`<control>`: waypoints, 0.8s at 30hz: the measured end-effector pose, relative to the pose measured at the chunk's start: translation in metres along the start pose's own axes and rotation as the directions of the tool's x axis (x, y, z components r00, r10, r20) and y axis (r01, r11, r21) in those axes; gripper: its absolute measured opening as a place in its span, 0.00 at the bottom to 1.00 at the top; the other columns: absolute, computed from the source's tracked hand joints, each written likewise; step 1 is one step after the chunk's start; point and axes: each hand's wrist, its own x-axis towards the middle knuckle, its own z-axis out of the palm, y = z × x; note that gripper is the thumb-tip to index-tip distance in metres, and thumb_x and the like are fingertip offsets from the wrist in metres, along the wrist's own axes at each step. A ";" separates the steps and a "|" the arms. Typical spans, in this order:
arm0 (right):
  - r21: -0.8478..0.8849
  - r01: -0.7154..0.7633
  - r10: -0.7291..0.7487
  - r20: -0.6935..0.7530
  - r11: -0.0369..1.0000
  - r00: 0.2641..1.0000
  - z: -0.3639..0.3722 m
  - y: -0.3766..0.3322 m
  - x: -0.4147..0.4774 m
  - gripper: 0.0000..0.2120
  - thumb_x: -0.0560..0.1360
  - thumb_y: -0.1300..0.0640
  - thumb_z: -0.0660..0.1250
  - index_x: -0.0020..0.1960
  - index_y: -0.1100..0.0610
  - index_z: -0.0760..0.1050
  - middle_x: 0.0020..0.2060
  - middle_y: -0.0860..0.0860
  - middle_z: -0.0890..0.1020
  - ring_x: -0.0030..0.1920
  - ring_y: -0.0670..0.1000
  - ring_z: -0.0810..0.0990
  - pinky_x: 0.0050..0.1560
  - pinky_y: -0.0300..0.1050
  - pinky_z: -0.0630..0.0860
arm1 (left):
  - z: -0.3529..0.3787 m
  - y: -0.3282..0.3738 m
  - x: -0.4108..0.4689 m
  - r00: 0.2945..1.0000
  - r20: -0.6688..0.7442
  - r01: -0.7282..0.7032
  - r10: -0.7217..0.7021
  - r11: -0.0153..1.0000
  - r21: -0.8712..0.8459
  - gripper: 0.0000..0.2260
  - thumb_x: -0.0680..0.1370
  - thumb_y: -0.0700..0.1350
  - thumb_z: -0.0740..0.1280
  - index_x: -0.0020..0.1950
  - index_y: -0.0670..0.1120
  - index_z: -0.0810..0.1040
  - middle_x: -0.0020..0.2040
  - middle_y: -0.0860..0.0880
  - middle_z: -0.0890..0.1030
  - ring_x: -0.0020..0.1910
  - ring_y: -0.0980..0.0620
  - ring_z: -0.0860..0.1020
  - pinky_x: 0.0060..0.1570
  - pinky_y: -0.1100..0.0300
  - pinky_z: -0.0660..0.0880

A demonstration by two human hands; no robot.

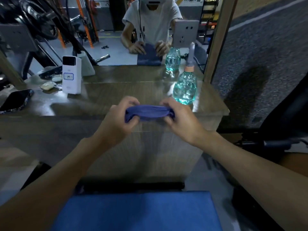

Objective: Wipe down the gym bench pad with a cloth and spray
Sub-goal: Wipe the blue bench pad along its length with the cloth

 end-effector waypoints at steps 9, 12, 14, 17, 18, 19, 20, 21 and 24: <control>0.237 -0.294 0.278 0.101 0.926 0.955 -0.016 0.018 -0.168 0.04 0.77 0.60 0.67 0.50 0.60 0.77 0.41 0.48 0.82 0.43 0.45 0.79 0.44 0.39 0.73 | 0.101 0.065 -0.110 0.954 0.034 0.299 -0.297 0.939 -0.170 0.08 0.73 0.42 0.71 0.50 0.45 0.76 0.38 0.53 0.78 0.33 0.64 0.73 0.37 0.73 0.68; 0.202 -0.466 0.440 0.159 0.862 0.884 0.003 0.038 -0.245 0.03 0.77 0.62 0.66 0.44 0.56 0.76 0.34 0.44 0.80 0.36 0.39 0.76 0.37 0.34 0.68 | 0.158 0.054 -0.163 0.914 0.192 0.397 -0.358 0.887 -0.236 0.08 0.70 0.44 0.69 0.47 0.44 0.78 0.36 0.55 0.79 0.32 0.65 0.73 0.36 0.73 0.69; 0.164 -0.554 0.534 0.153 0.816 0.832 0.021 0.048 -0.291 0.05 0.77 0.62 0.67 0.43 0.55 0.76 0.30 0.42 0.77 0.32 0.36 0.75 0.34 0.30 0.65 | 0.196 0.038 -0.196 0.885 0.295 0.437 -0.361 0.861 -0.260 0.06 0.71 0.40 0.72 0.45 0.46 0.77 0.35 0.56 0.78 0.31 0.67 0.73 0.35 0.72 0.69; 0.129 -0.656 0.643 0.132 0.744 0.755 0.055 0.069 -0.356 0.02 0.76 0.61 0.68 0.44 0.57 0.77 0.33 0.47 0.80 0.35 0.41 0.77 0.38 0.36 0.71 | 0.249 0.007 -0.245 0.844 0.417 0.480 -0.337 0.822 -0.306 0.08 0.74 0.35 0.73 0.44 0.47 0.78 0.36 0.52 0.79 0.33 0.63 0.73 0.36 0.69 0.70; 0.144 -0.692 0.680 0.127 0.707 0.722 0.067 0.077 -0.377 0.02 0.75 0.60 0.68 0.45 0.58 0.78 0.36 0.50 0.82 0.38 0.46 0.79 0.42 0.41 0.74 | 0.266 -0.004 -0.262 0.825 0.453 0.505 -0.338 0.801 -0.322 0.07 0.74 0.35 0.73 0.45 0.45 0.79 0.37 0.50 0.79 0.34 0.61 0.73 0.37 0.68 0.71; 0.157 -0.725 0.716 0.119 0.671 0.688 0.079 0.087 -0.396 0.03 0.75 0.59 0.68 0.47 0.59 0.78 0.39 0.52 0.83 0.43 0.51 0.81 0.46 0.47 0.77 | 0.283 -0.012 -0.278 0.803 0.483 0.534 -0.349 0.782 -0.322 0.05 0.74 0.35 0.73 0.46 0.43 0.79 0.38 0.49 0.80 0.35 0.60 0.74 0.37 0.67 0.71; 0.162 -0.751 0.746 0.104 0.640 0.658 0.089 0.096 -0.414 0.05 0.75 0.59 0.69 0.50 0.59 0.78 0.42 0.54 0.84 0.46 0.54 0.82 0.49 0.50 0.77 | 0.300 -0.022 -0.292 0.782 0.507 0.560 -0.364 0.766 -0.315 0.05 0.75 0.35 0.72 0.48 0.42 0.79 0.40 0.49 0.80 0.37 0.59 0.75 0.39 0.67 0.71; 0.146 -0.777 0.774 0.089 0.613 0.627 0.100 0.106 -0.431 0.09 0.74 0.59 0.70 0.53 0.59 0.78 0.44 0.54 0.84 0.48 0.56 0.82 0.51 0.48 0.77 | 0.317 -0.033 -0.306 0.757 0.534 0.589 -0.377 0.747 -0.308 0.07 0.75 0.35 0.72 0.51 0.42 0.79 0.42 0.49 0.81 0.38 0.59 0.76 0.40 0.68 0.72; -0.088 -0.847 0.851 0.068 0.525 0.520 0.137 0.142 -0.476 0.24 0.75 0.58 0.70 0.69 0.58 0.68 0.56 0.56 0.78 0.59 0.59 0.77 0.58 0.45 0.70 | 0.361 -0.068 -0.346 0.677 0.618 0.661 -0.401 0.700 -0.270 0.17 0.75 0.38 0.73 0.61 0.45 0.73 0.50 0.47 0.78 0.45 0.57 0.78 0.46 0.70 0.71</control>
